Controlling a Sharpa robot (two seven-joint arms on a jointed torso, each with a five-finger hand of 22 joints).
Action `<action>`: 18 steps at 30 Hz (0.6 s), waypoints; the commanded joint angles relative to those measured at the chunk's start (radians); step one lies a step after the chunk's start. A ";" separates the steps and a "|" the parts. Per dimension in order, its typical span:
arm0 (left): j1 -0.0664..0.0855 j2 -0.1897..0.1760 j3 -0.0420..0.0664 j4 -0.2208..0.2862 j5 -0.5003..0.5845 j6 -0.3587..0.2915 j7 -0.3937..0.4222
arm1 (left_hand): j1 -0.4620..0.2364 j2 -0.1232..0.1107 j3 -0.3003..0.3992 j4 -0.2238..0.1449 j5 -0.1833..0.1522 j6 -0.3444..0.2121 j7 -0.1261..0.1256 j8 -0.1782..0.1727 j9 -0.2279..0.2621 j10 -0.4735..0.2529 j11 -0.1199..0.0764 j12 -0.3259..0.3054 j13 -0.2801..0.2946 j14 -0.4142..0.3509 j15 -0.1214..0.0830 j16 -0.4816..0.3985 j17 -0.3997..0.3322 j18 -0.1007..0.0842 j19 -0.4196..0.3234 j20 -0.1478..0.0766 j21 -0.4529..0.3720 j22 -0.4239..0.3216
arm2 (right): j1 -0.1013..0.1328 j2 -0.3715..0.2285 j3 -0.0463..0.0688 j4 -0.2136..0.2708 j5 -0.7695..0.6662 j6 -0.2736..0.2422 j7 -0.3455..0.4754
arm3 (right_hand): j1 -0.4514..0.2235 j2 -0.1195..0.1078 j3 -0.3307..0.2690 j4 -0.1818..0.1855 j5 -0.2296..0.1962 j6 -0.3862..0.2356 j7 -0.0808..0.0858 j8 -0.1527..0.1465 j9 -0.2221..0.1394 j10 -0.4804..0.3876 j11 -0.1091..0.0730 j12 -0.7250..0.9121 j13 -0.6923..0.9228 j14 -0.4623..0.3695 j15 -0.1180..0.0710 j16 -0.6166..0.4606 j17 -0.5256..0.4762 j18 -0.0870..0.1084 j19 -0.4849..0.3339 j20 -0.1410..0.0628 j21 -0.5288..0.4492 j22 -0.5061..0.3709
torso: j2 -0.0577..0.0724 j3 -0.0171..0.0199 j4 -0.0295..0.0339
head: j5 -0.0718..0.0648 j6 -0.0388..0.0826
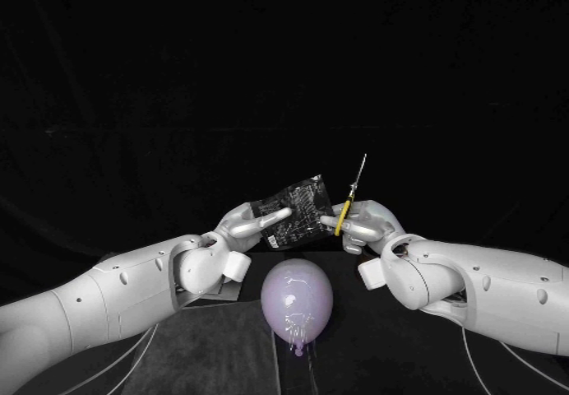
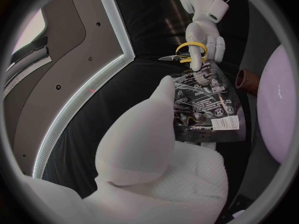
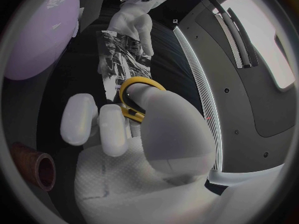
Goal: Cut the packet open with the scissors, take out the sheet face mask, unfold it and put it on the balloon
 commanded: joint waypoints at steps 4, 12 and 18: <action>0.000 0.007 0.001 0.001 -0.028 -0.042 0.002 | 0.023 0.039 0.013 -0.005 0.000 0.080 0.032 0.035 0.023 0.130 0.018 0.031 0.013 0.224 0.001 0.065 0.057 0.016 0.295 -0.001 0.075 0.041 | -0.001 0.004 0.002 0.004 0.004 0.022 0.014 | -0.004 0.006 0.005 0.002 0.006 0.000 -0.007 0.002 0.028 0.184 -0.083 0.002 0.001 0.017 -0.010 0.005 0.000 0.000 -0.002 -0.006 -0.005 0.053 | 0.000 -0.0008 0.0014 | -0.003 0.002; 0.001 0.012 0.001 0.004 -0.041 -0.048 -0.049 | 0.030 0.049 0.043 0.037 -0.001 0.203 0.059 0.060 0.021 0.269 0.040 0.057 0.007 0.379 0.012 0.123 0.085 0.016 0.460 0.002 0.134 0.050 | -0.002 0.010 0.002 0.007 0.005 0.029 0.013 | -0.005 0.006 0.007 0.001 0.006 -0.001 -0.006 0.002 0.029 0.185 -0.083 0.002 0.002 0.017 -0.010 0.005 0.001 0.001 -0.002 -0.006 -0.006 0.053 | 0.001 -0.0005 0.0004 | -0.005 -0.003; 0.001 0.019 0.001 0.011 -0.043 -0.037 -0.070 | 0.016 0.030 0.042 0.077 -0.001 0.219 0.061 0.048 0.008 0.292 0.036 0.044 0.004 0.400 0.007 0.124 0.085 0.015 0.486 0.003 0.133 0.040 | -0.002 0.023 0.003 0.003 0.004 0.032 0.011 | -0.005 0.006 0.007 0.001 0.006 -0.001 -0.006 0.002 0.029 0.185 -0.083 0.002 0.002 0.017 -0.010 0.005 0.001 0.001 -0.002 -0.006 -0.006 0.053 | 0.000 -0.0002 0.0007 | -0.005 -0.004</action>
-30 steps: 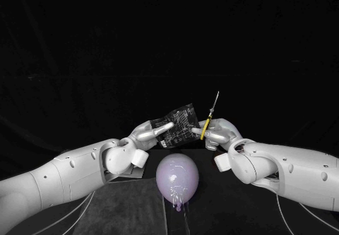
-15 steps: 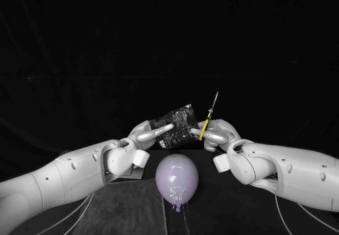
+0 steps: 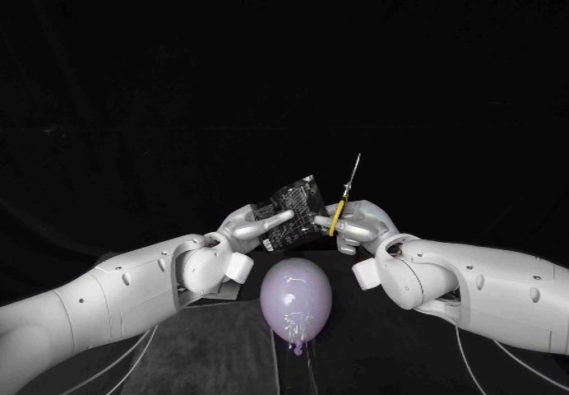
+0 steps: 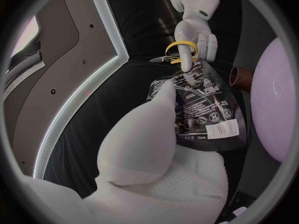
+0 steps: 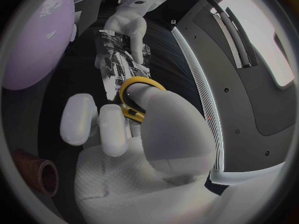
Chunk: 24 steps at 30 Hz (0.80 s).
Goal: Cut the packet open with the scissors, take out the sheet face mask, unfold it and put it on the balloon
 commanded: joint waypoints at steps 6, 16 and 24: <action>0.001 0.010 0.001 0.011 -0.009 0.013 -0.031 | -0.026 -0.018 -0.008 0.039 -0.001 0.009 0.034 -0.020 -0.013 0.021 0.001 -0.018 -0.001 0.013 -0.001 -0.001 -0.002 0.015 0.004 0.003 -0.015 -0.015 | 0.000 0.015 0.002 -0.007 -0.004 0.028 0.010 | -0.002 0.008 0.007 0.001 0.003 0.001 -0.008 0.003 0.028 0.185 -0.083 0.003 0.002 0.021 -0.008 0.005 0.001 0.007 -0.002 -0.006 -0.006 0.053 | 0.000 -0.0003 -0.0003 | -0.002 0.000; 0.001 0.008 0.001 0.014 -0.002 -0.015 -0.020 | 0.038 0.076 0.097 0.035 0.001 0.115 -0.005 0.022 -0.002 0.134 -0.041 0.002 0.004 0.102 -0.040 0.032 0.014 0.018 0.065 -0.027 0.005 -0.010 | 0.000 0.016 0.002 -0.008 -0.009 0.034 0.011 | -0.004 0.008 0.011 -0.002 0.002 0.000 -0.008 0.004 0.030 0.185 -0.083 0.002 0.002 0.020 -0.008 0.004 0.000 0.008 -0.005 -0.006 -0.012 0.051 | 0.000 0.0001 -0.0013 | -0.007 0.002; 0.001 -0.001 0.001 0.012 -0.012 -0.102 -0.014 | 0.005 0.073 0.208 0.041 -0.001 0.144 -0.023 0.057 0.022 0.212 -0.063 -0.002 0.000 0.162 -0.062 0.050 0.033 0.015 0.121 -0.056 0.023 -0.010 | 0.000 0.000 0.001 -0.004 0.005 0.048 0.024 | -0.018 0.011 0.031 -0.008 0.002 -0.015 -0.001 0.001 0.035 0.168 -0.076 -0.015 0.000 0.012 -0.003 -0.012 -0.030 0.014 -0.023 -0.004 -0.046 0.037 | 0.000 0.0011 -0.0018 | -0.009 0.001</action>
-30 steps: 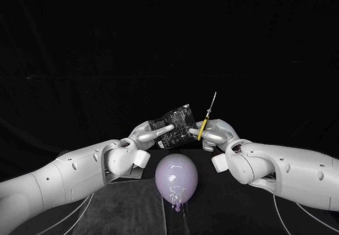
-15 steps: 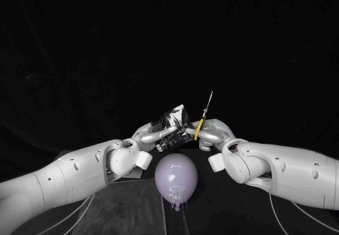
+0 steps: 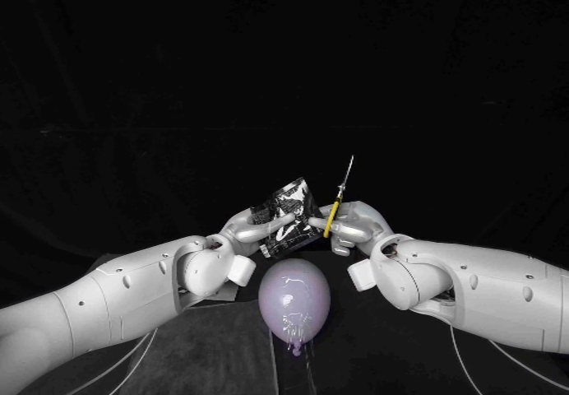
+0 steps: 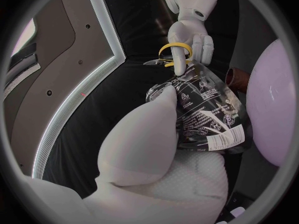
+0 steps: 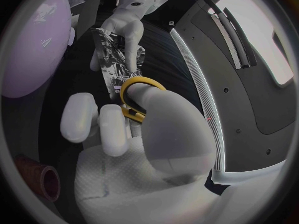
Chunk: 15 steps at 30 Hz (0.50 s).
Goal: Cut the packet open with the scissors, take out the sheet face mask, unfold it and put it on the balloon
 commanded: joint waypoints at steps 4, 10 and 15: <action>0.001 -0.012 0.001 -0.001 -0.019 -0.103 0.012 | -0.061 -0.021 0.075 -0.002 0.006 0.013 -0.004 0.036 0.044 0.052 -0.017 -0.010 -0.001 0.031 -0.010 0.016 0.018 0.016 0.034 -0.010 0.013 -0.001 | 0.001 -0.023 0.001 0.000 0.011 0.054 0.023 | -0.057 -0.010 -0.015 0.026 0.004 -0.077 0.034 -0.038 0.025 0.070 -0.039 -0.069 -0.023 -0.016 0.027 -0.054 -0.081 0.029 -0.057 0.016 -0.109 -0.011 | 0.000 0.0009 0.0003 | -0.005 -0.003; 0.003 -0.017 0.002 0.003 -0.032 -0.117 0.003 | -0.102 -0.054 0.144 -0.009 0.008 0.011 -0.008 0.056 0.068 0.082 -0.023 -0.016 0.001 0.047 -0.017 0.027 0.038 0.016 0.054 -0.020 0.024 0.001 | 0.002 -0.051 0.000 0.009 -0.006 0.092 0.008 | -0.105 -0.041 -0.050 0.056 0.005 -0.104 0.048 -0.063 0.012 0.048 -0.025 -0.075 -0.031 -0.020 0.041 -0.063 -0.089 0.030 -0.066 0.029 -0.125 -0.017 | 0.000 0.0000 0.0008 | -0.008 -0.005; 0.015 -0.023 0.002 0.002 -0.049 -0.094 -0.024 | -0.107 -0.062 0.158 -0.013 0.008 0.009 -0.008 0.059 0.072 0.085 -0.024 -0.018 0.001 0.049 -0.018 0.029 0.042 0.016 0.057 -0.022 0.026 0.002 | 0.002 -0.089 -0.002 0.022 -0.012 0.134 -0.011 | -0.098 -0.035 -0.049 0.056 0.005 -0.090 0.041 -0.060 0.012 0.066 -0.033 -0.068 -0.028 -0.017 0.036 -0.060 -0.085 0.031 -0.060 0.030 -0.116 -0.013 | -0.001 0.0003 0.0000 | -0.014 -0.006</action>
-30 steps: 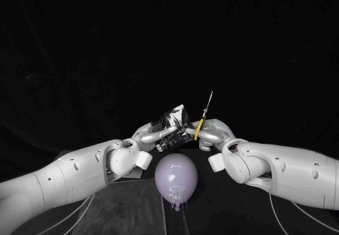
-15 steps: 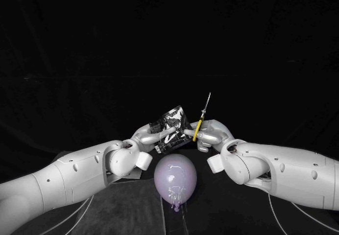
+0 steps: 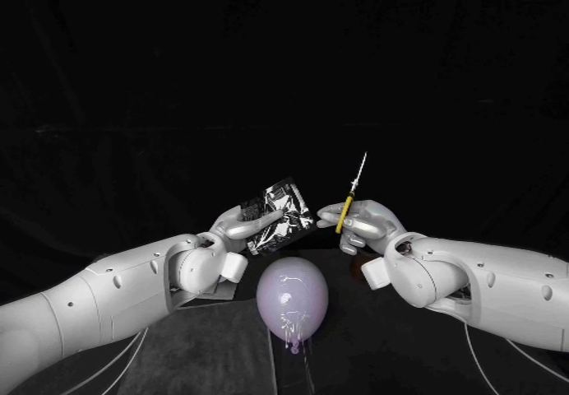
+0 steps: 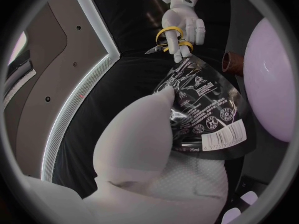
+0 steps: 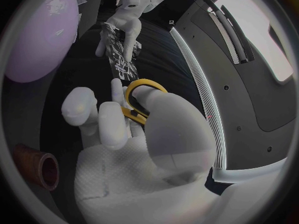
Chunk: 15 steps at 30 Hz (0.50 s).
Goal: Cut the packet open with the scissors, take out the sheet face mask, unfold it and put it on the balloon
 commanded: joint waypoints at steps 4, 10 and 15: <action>0.032 -0.006 0.002 -0.002 -0.050 0.033 -0.054 | -0.019 -0.014 0.027 -0.006 0.004 0.001 0.000 0.025 0.079 0.023 -0.008 -0.008 0.002 0.011 0.000 0.009 0.007 0.012 0.010 -0.006 0.010 0.002 | 0.001 -0.051 -0.007 0.028 -0.019 0.134 -0.034 | 0.023 0.017 0.003 -0.013 0.003 0.025 -0.018 0.003 0.000 0.117 -0.044 0.036 0.016 0.010 -0.013 0.008 0.008 0.008 0.016 -0.001 0.023 0.015 | 0.000 0.0010 0.0006 | -0.010 -0.004; 0.068 0.015 0.002 -0.027 -0.093 0.068 -0.106 | -0.030 -0.024 0.046 -0.013 0.004 0.001 -0.001 0.030 0.086 0.031 -0.010 -0.009 0.002 0.016 -0.002 0.013 0.013 0.012 0.014 -0.009 0.015 0.004 | -0.023 -0.113 -0.016 0.082 -0.056 0.191 -0.089 | -0.039 -0.027 -0.048 0.022 0.053 0.063 -0.048 0.007 -0.005 0.239 -0.078 0.106 0.076 0.018 -0.039 0.013 0.019 0.002 0.034 -0.022 0.049 0.030 | 0.000 0.0012 -0.0020 | -0.017 -0.009; 0.081 0.042 0.002 -0.042 -0.111 0.085 -0.135 | -0.033 -0.029 0.053 -0.016 0.004 0.001 -0.002 0.032 0.089 0.031 -0.011 -0.010 0.002 0.016 -0.003 0.013 0.015 0.012 0.015 -0.009 0.017 0.005 | -0.064 -0.171 -0.020 0.145 -0.024 0.221 -0.107 | -0.036 -0.024 -0.044 0.023 0.065 0.081 -0.056 0.012 -0.003 0.241 -0.086 0.119 0.104 0.020 -0.046 0.012 0.020 0.002 0.037 -0.030 0.049 0.031 | 0.001 0.0025 -0.0040 | -0.034 -0.021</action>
